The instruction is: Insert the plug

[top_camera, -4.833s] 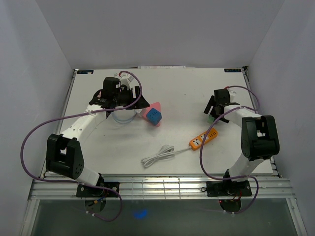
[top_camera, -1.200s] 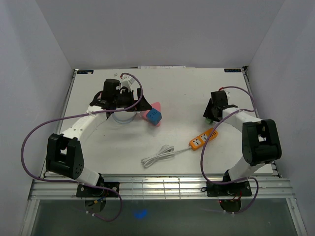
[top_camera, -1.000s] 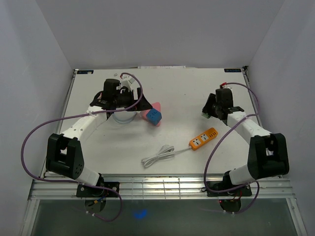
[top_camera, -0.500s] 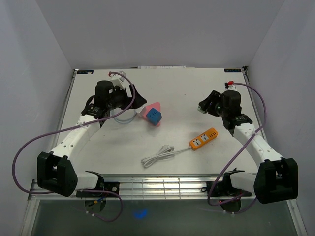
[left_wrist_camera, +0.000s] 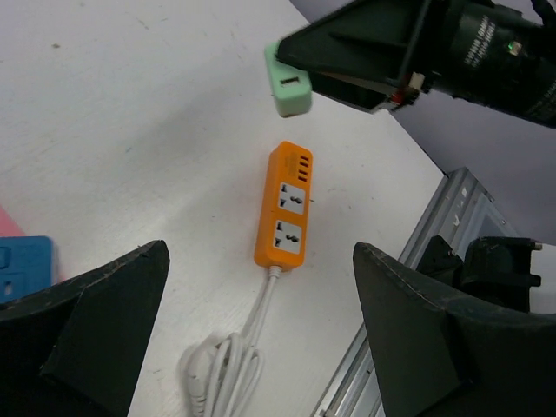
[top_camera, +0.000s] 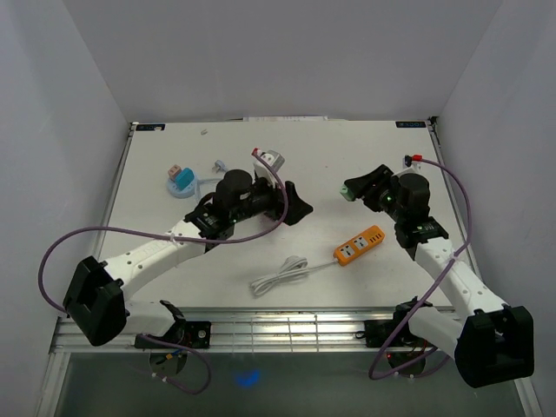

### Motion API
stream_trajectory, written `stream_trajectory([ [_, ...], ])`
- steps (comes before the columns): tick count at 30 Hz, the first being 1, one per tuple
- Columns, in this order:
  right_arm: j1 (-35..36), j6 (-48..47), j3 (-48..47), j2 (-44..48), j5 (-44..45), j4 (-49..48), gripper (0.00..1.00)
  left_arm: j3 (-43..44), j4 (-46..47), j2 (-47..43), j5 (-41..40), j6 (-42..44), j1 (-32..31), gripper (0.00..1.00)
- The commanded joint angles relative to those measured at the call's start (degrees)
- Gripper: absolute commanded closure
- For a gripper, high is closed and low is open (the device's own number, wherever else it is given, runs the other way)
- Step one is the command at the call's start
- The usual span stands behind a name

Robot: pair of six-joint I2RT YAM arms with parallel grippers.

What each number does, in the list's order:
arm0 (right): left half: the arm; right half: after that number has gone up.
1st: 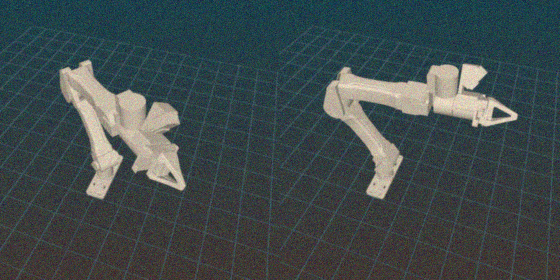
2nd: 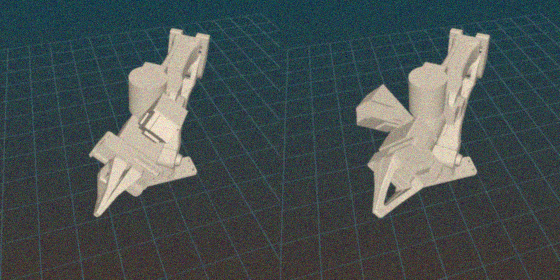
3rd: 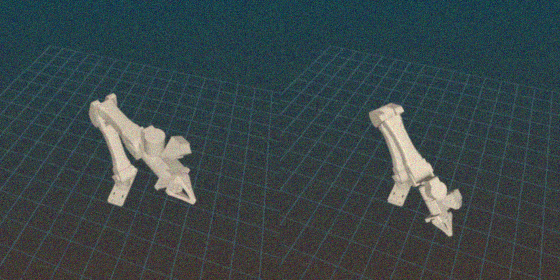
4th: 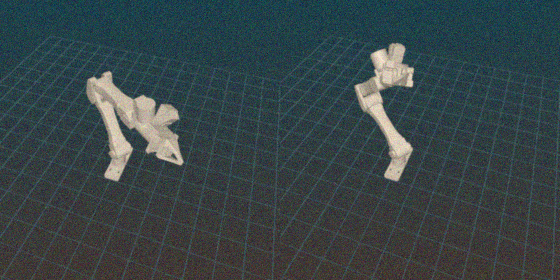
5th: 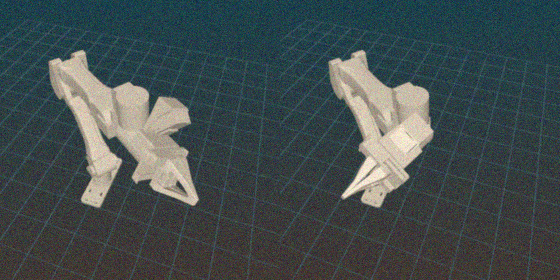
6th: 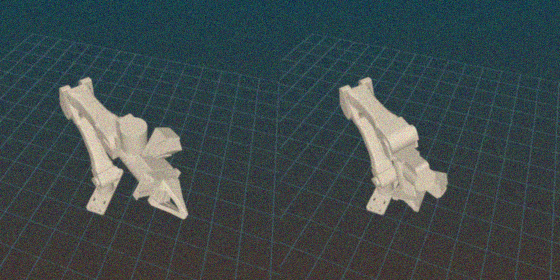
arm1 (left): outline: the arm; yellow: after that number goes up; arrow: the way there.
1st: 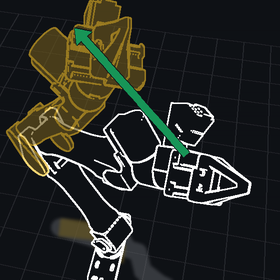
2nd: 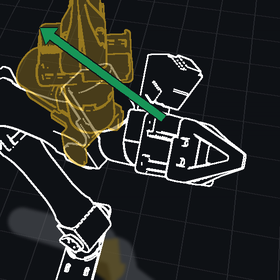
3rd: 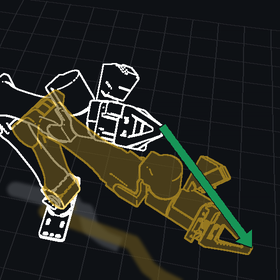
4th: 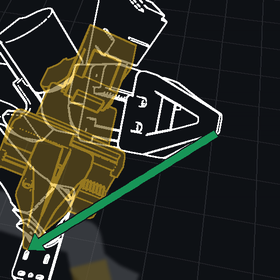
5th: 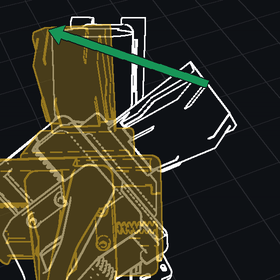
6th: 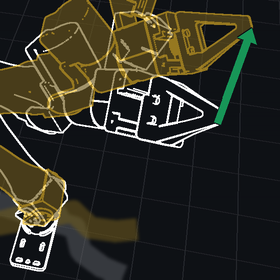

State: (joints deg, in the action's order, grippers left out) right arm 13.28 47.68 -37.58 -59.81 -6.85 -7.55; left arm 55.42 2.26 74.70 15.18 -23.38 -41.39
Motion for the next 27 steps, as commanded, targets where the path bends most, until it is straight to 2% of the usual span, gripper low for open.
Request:
stream_trajectory([
  [1,0.17,5.13,-1.35,1.80,-0.88,-2.91,0.92,-2.77,10.91,0.71,-7.88,0.44,-5.89,0.02],
  [13,0.52,4.26,-0.92,4.53,-1.93,-1.94,0.92,8.46,12.86,15.20,-8.67,1.23,-9.59,0.05],
  [19,0.61,4.26,0.93,5.41,-3.52,-3.79,0.92,10.76,14.87,18.38,-8.59,0.00,-9.77,0.05],
  [22,0.61,5.05,1.55,5.76,-3.78,-3.96,0.92,11.03,16.45,19.61,-7.80,0.44,-9.94,0.12],
  [27,0.79,5.05,1.81,6.02,-3.78,-3.96,0.92,11.20,18.92,20.75,-8.50,0.79,-10.20,0.13],
])
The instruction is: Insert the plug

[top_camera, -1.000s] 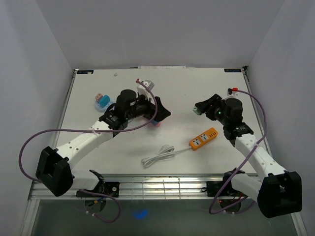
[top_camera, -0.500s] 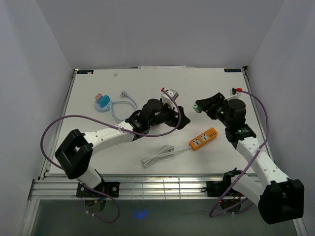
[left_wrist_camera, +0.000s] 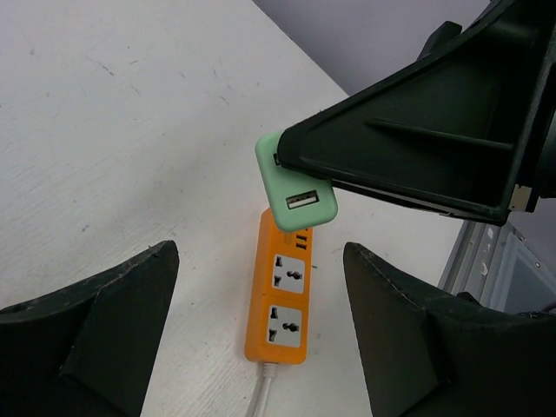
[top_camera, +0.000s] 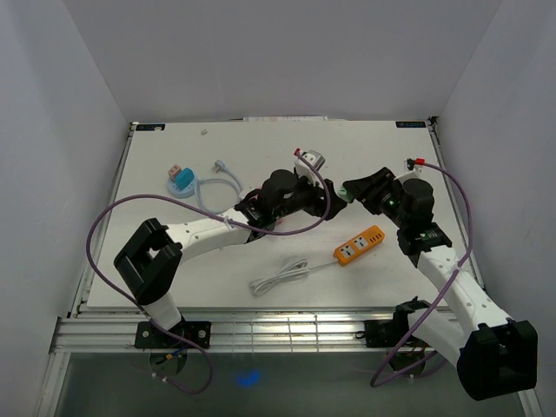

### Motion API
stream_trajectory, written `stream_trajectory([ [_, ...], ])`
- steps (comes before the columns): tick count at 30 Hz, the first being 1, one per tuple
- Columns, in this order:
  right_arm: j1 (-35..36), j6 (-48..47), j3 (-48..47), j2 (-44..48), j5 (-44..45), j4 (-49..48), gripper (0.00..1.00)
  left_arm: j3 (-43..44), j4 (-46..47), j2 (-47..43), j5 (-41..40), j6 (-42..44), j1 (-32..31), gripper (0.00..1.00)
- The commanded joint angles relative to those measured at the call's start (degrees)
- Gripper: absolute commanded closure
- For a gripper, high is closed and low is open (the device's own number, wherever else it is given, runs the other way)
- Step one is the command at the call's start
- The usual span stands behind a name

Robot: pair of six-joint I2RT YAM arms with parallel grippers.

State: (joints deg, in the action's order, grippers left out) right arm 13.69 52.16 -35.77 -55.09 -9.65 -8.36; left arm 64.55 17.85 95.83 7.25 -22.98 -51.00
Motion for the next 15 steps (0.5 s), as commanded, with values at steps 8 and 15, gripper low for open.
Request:
stream_trajectory([
  [8,0.90,1.10,0.79,1.39,-1.78,-4.20,0.92,3.56,5.00,1.20,-0.48,0.75,-2.17,0.13],
  [15,1.25,1.36,1.75,1.74,-2.22,-5.97,0.92,5.23,5.01,3.13,-2.50,1.01,-2.61,0.30],
])
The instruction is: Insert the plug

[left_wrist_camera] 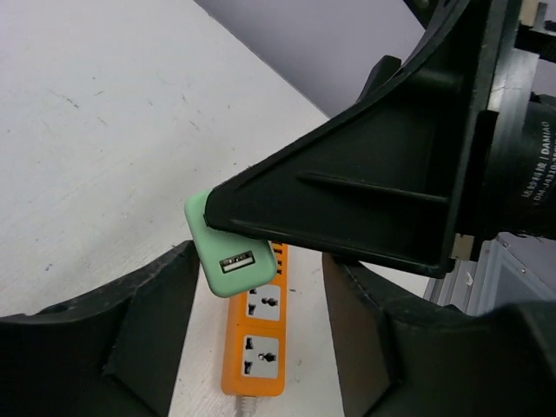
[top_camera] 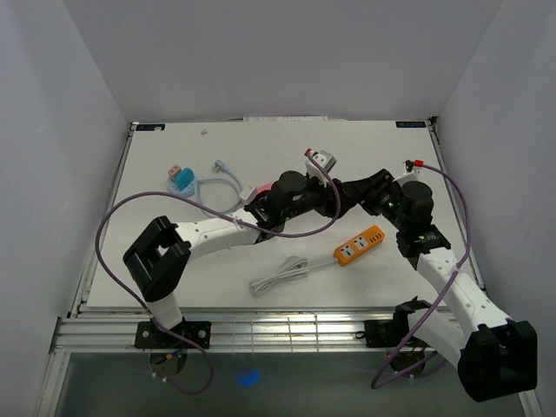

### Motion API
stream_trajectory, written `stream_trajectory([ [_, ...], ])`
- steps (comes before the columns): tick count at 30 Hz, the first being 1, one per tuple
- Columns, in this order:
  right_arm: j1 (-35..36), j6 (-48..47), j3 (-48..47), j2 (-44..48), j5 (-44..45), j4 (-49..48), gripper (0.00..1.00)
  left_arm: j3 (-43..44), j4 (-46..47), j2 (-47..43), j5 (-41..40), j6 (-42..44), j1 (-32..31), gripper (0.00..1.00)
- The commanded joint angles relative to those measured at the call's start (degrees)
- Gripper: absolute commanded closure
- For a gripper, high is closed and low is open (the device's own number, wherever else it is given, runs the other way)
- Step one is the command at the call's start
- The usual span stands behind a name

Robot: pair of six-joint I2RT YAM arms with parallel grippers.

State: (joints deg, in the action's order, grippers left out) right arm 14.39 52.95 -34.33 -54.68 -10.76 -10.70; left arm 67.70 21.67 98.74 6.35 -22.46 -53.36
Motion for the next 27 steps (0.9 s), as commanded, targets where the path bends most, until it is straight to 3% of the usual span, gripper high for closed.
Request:
stream_trajectory([
  [1,0.55,0.49,0.31,1.41,-1.19,-3.71,0.92,2.08,1.18,0.31,-1.86,0.49,-0.25,0.33],
  [6,0.64,0.75,0.40,1.76,-1.28,-3.54,0.92,2.00,1.27,0.40,-3.27,0.92,-0.34,0.55],
  [8,0.64,0.75,0.58,1.85,-1.45,-3.36,0.92,1.65,1.36,0.23,-4.32,1.45,-0.34,0.58],
  [12,0.64,0.49,0.84,2.64,-1.28,-2.66,0.90,0.68,2.15,-0.74,-3.72,3.56,-0.34,0.72],
  [13,0.64,0.23,0.67,2.73,-1.19,-2.49,0.86,0.50,2.15,-0.83,-3.28,4.52,-0.34,0.86],
  [14,0.64,-0.04,0.40,2.73,-1.10,-1.35,0.80,0.24,2.15,-0.92,-2.75,4.96,-0.34,0.95],
  [15,0.64,-0.56,0.23,2.64,-0.84,-0.91,0.69,-0.37,2.23,-0.92,-1.88,5.40,-0.34,1.00],
  [20,0.64,-2.06,0.84,2.73,-0.40,0.15,0.45,-4.50,3.82,-3.28,0.59,6.98,-0.34,1.00],
  [22,0.64,-3.29,0.93,3.43,0.04,1.38,0.27,-7.66,4.17,-5.91,1.21,6.90,-0.34,1.00],
  [23,0.72,-3.81,0.93,3.70,0.30,2.08,0.12,-8.98,4.43,-6.97,1.82,6.81,-0.34,1.00],
  [27,0.55,-7.15,1.54,7.11,3.81,5.42,0.02,-16.18,6.54,-12.51,5.69,7.60,-0.34,1.00],
])
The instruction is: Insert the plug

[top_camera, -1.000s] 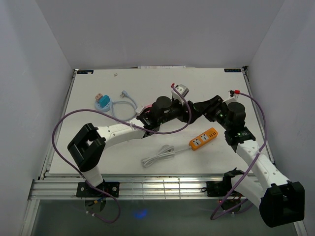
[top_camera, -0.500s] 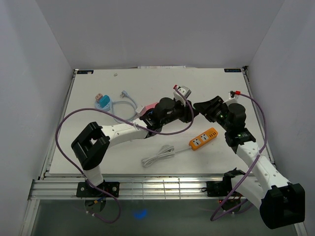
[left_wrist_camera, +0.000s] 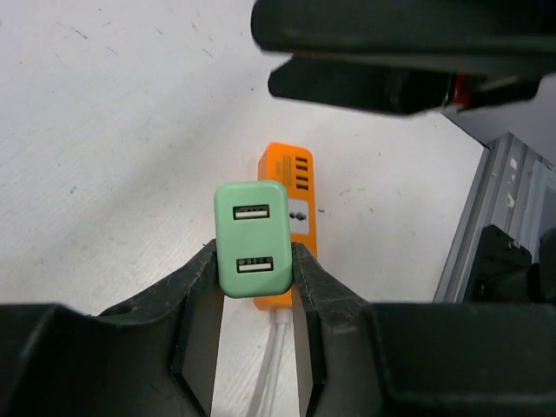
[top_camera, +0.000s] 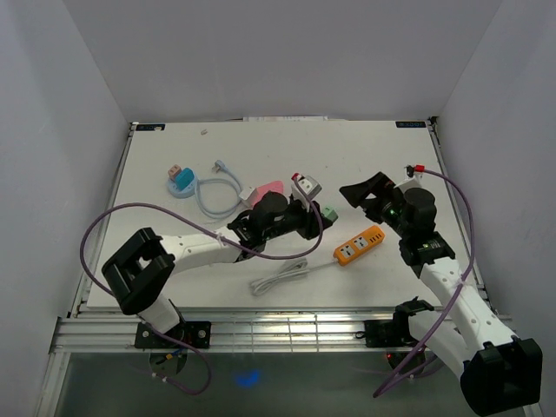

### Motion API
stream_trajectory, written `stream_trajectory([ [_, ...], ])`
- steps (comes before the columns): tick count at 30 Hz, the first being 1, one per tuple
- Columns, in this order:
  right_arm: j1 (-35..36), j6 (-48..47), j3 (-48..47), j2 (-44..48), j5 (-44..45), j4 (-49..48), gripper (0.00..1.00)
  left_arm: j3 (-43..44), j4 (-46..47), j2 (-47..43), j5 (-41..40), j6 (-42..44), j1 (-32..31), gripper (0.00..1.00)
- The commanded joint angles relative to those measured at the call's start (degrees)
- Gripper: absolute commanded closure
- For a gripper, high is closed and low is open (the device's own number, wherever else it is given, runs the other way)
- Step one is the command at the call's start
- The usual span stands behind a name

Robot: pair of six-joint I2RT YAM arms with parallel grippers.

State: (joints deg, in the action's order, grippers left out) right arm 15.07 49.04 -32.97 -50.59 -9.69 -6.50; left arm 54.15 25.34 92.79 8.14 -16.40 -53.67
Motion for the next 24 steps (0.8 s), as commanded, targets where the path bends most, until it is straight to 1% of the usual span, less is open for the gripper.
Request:
stream_trajectory([
  [1,-0.13,-4.72,0.45,3.56,3.19,1.40,0.02,-5.08,2.87,-7.62,3.99,1.64,-0.03,1.00],
  [4,-0.22,-6.67,0.10,5.06,5.29,3.77,0.02,-8.70,3.66,-12.01,4.60,2.78,-0.03,1.00],
  [6,-0.22,-8.60,-0.42,5.41,6.00,5.00,0.02,-11.95,4.27,-14.82,6.88,3.83,-0.03,1.00],
  [10,-0.30,-11.77,0.97,6.03,8.54,5.54,0.02,-14.95,4.28,-16.77,8.20,6.99,-0.12,1.00],
  [15,-0.30,-14.93,2.12,7.26,12.15,5.62,0.02,-15.65,4.10,-15.54,8.55,9.46,-0.12,1.00],
  [20,-0.39,-15.72,3.79,9.36,14.43,6.06,0.02,-13.55,4.01,-12.12,9.61,10.60,-0.91,1.00],
  [24,-0.57,-16.60,4.49,9.28,14.70,6.41,0.02,-11.53,3.84,-9.74,9.44,11.48,-2.14,1.00],
])
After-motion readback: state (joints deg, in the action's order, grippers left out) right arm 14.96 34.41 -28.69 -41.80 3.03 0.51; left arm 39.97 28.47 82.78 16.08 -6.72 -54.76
